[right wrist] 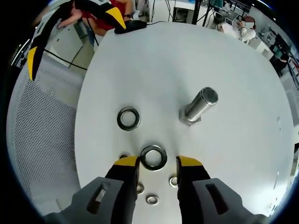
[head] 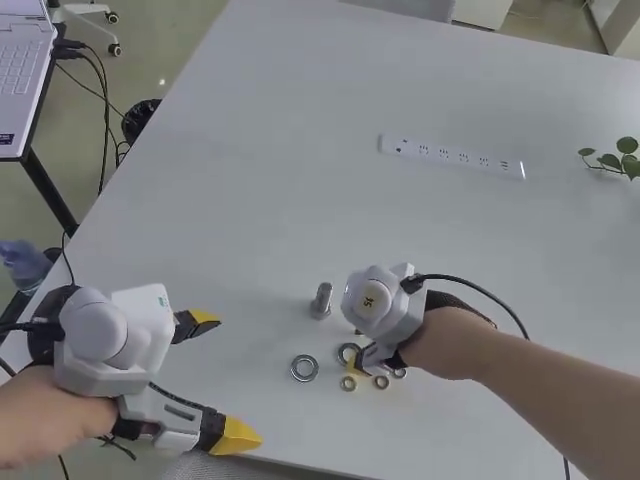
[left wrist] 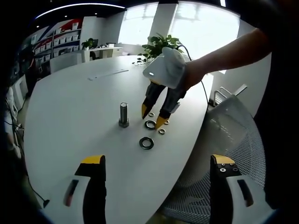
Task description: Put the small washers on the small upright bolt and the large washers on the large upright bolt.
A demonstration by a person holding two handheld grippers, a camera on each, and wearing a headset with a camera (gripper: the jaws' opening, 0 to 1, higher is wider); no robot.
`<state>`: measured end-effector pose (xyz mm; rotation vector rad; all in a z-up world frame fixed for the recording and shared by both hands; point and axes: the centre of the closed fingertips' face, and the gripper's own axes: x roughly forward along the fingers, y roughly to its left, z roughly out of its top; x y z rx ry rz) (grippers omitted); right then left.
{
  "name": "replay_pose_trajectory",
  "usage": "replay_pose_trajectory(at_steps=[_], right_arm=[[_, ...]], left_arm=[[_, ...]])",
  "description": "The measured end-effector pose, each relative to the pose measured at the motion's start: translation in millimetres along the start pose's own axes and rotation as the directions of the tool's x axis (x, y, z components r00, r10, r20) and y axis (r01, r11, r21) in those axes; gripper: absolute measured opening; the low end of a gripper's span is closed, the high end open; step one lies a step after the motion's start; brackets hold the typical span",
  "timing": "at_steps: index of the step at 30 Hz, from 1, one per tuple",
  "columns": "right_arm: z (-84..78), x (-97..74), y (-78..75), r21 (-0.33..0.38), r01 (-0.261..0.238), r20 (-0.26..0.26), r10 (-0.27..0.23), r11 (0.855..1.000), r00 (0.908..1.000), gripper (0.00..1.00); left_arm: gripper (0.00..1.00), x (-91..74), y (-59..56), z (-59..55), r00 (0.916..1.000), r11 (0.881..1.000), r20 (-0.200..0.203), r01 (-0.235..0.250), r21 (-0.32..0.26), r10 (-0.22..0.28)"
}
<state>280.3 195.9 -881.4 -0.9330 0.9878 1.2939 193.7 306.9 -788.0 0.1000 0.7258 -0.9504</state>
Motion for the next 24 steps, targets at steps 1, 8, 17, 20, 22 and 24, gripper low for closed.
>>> replay_pose_trajectory(at_steps=[1,8,17,20,22,24], right_arm=[[0.1,0.2,0.1,0.000,0.001,-0.001,-0.001,1.000,1.0000,0.32],[-1.9,-1.1,-0.9,0.000,-0.001,-0.036,0.001,1.000,0.9994,0.26],[-1.1,-0.6,0.0,-0.021,-0.006,-0.084,0.004,1.000,0.9964,0.22],[-1.5,-0.5,-0.5,-0.024,-0.008,-0.099,0.005,1.000,0.9951,0.21],[-1.9,-0.5,-1.0,-0.018,-0.010,-0.094,0.008,1.000,0.9955,0.20],[-2.1,-0.8,-0.3,-0.015,-0.010,-0.087,0.009,1.000,0.9962,0.20]], left_arm=[[0.93,0.0,-0.1,0.5,1.0000,1.000,0.002,0.000,0.000,0.000],[0.92,-0.9,-0.3,1.0,1.0000,1.000,0.004,0.001,-0.002,-0.001],[0.90,-2.0,-2.1,0.3,1.0000,1.000,0.004,0.004,-0.001,-0.004],[0.90,-2.8,-2.3,1.9,1.0000,1.000,0.008,0.004,-0.002,-0.004],[0.90,-3.0,-2.3,2.5,1.0000,1.000,0.006,0.004,0.002,-0.004],[0.89,-3.1,-2.6,3.3,1.0000,1.000,0.006,0.005,0.003,-0.005]])
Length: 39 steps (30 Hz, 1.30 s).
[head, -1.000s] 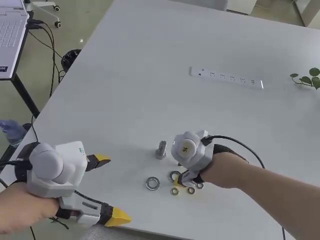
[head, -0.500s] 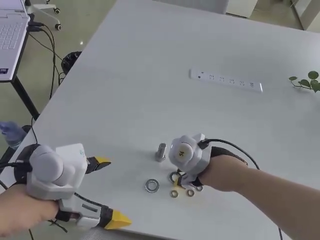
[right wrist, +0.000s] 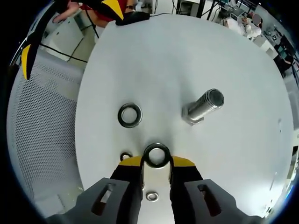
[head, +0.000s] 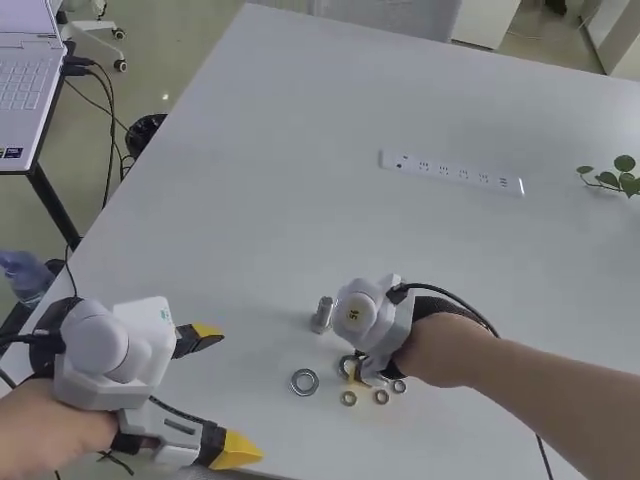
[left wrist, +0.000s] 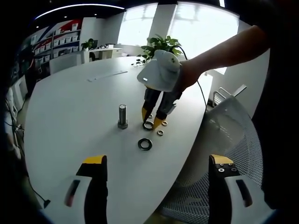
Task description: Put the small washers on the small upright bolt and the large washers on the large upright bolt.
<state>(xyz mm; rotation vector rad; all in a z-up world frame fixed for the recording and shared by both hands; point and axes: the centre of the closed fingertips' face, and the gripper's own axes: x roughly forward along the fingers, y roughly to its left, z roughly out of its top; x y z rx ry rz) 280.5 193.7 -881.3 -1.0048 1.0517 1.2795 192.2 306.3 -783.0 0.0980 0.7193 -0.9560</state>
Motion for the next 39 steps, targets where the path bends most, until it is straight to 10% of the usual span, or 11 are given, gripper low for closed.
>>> replay_pose_trajectory(at_steps=[39], right_arm=[[4.1,-34.3,-1.4,0.132,-0.047,0.044,0.042,0.990,0.9981,0.20]], left_arm=[[0.90,1.9,1.9,1.2,0.9998,1.000,-0.012,-0.013,0.028,0.013]])
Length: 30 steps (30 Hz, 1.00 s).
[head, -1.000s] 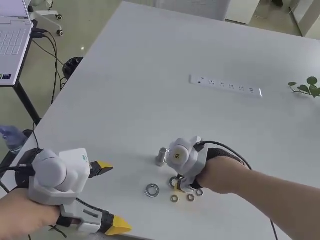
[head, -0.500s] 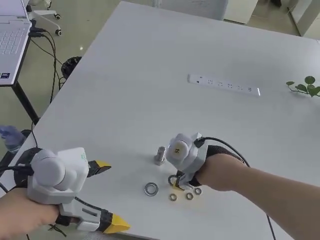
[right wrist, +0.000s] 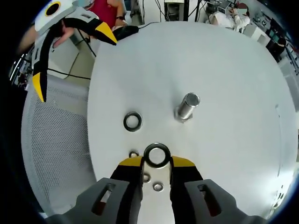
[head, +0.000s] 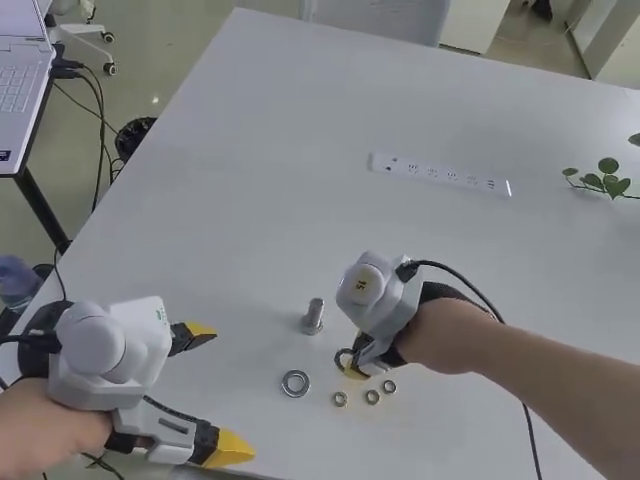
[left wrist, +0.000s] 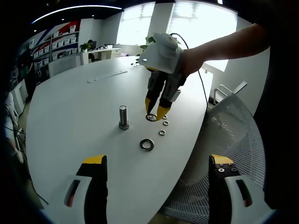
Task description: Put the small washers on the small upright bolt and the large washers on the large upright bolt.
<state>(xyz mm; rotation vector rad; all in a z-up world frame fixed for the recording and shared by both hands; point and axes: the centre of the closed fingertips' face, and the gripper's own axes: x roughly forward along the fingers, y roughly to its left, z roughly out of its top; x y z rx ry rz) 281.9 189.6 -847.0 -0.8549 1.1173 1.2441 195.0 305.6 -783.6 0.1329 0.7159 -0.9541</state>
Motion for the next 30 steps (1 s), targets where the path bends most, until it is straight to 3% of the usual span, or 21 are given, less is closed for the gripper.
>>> replay_pose_trajectory(at_steps=[14,30], right_arm=[[10.2,-28.1,-6.8,0.009,0.005,0.011,-0.005,1.000,0.9999,0.20],[21.9,-36.5,-22.6,0.014,0.024,0.016,-0.024,1.000,0.9996,0.20]], left_arm=[[0.89,-1.0,1.3,0.5,1.0000,1.000,0.005,-0.003,0.001,0.003],[0.89,0.4,3.7,1.9,0.9998,1.000,0.016,-0.006,-0.006,0.006]])
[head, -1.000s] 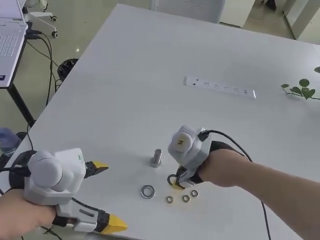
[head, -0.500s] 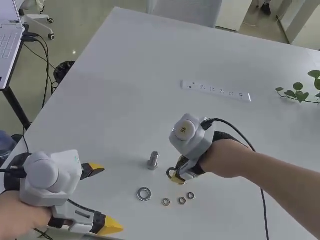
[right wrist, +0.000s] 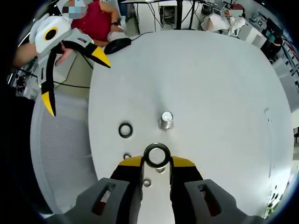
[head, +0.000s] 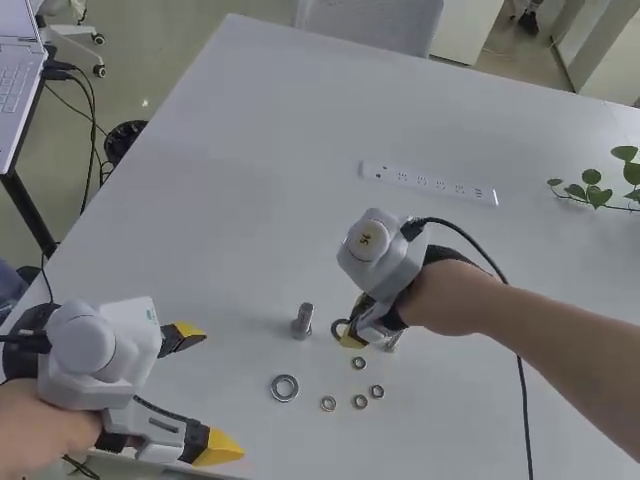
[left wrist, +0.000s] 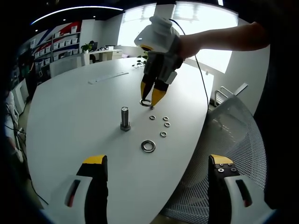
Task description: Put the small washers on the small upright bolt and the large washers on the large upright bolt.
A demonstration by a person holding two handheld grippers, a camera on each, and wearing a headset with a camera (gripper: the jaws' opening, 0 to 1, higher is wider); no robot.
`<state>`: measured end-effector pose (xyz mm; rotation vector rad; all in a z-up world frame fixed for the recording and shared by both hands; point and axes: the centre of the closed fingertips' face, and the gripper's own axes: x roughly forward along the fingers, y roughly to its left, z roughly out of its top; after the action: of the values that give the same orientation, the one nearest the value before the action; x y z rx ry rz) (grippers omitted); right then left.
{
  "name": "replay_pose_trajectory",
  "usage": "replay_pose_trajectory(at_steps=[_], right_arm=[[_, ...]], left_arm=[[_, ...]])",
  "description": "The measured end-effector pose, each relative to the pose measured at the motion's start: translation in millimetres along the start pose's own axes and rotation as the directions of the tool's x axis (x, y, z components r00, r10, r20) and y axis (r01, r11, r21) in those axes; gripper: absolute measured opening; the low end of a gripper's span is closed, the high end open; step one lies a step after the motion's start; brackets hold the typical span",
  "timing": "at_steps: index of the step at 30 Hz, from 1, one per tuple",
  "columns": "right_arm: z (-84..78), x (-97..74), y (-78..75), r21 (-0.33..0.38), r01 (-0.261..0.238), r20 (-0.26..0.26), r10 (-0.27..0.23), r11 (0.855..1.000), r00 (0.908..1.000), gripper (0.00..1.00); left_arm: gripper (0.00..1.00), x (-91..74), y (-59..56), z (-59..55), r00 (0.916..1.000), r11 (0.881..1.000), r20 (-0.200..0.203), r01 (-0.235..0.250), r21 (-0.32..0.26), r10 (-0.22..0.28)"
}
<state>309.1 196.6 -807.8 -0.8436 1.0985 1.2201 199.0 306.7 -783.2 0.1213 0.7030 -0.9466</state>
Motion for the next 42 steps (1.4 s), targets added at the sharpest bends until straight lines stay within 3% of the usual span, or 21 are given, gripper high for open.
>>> replay_pose_trajectory(at_steps=[24,42], right_arm=[[39.0,4.7,-12.8,-0.009,0.008,0.028,-0.008,1.000,0.9996,0.21],[50.0,17.9,-11.2,-0.033,0.006,0.023,-0.006,0.999,0.9997,0.21]], left_arm=[[0.89,0.0,3.0,-3.5,1.0000,1.000,-0.006,-0.001,-0.001,0.001],[0.89,-2.7,5.5,-4.2,0.9999,1.000,-0.012,-0.005,-0.003,0.005]])
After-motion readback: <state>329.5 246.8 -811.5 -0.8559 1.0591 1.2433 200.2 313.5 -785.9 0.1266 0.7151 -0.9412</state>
